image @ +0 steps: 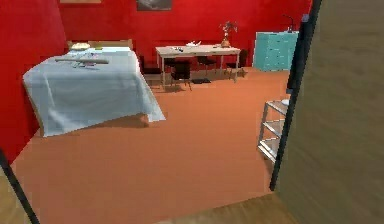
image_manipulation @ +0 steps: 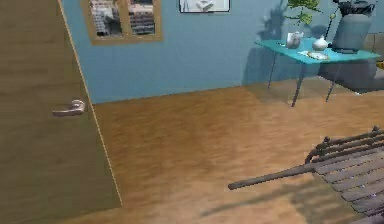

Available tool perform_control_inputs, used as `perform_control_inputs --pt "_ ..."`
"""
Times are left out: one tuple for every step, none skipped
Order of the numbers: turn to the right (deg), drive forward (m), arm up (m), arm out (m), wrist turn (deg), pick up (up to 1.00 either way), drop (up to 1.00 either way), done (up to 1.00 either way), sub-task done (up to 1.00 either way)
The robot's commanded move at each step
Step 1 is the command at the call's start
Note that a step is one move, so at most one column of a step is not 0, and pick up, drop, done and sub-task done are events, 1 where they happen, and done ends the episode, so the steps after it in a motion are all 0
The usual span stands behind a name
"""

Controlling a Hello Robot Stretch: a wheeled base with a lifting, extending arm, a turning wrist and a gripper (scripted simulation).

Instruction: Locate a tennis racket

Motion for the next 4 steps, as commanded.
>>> perform_control_inputs --pt "0.0 1.0 0.0 0.0 0.0 0.0 0.0 0.0 0.0" --pt "0.0 1.0 0.0 0.0 0.0 0.0 0.0 0.0 0.0" --pt "0.0 0.3 0.0 0.0 0.0 0.0 0.0 0.0 0.0" --pt "6.0 0.0 0.0 0.0 0.0 0.0 0.0 0.0 0.0"
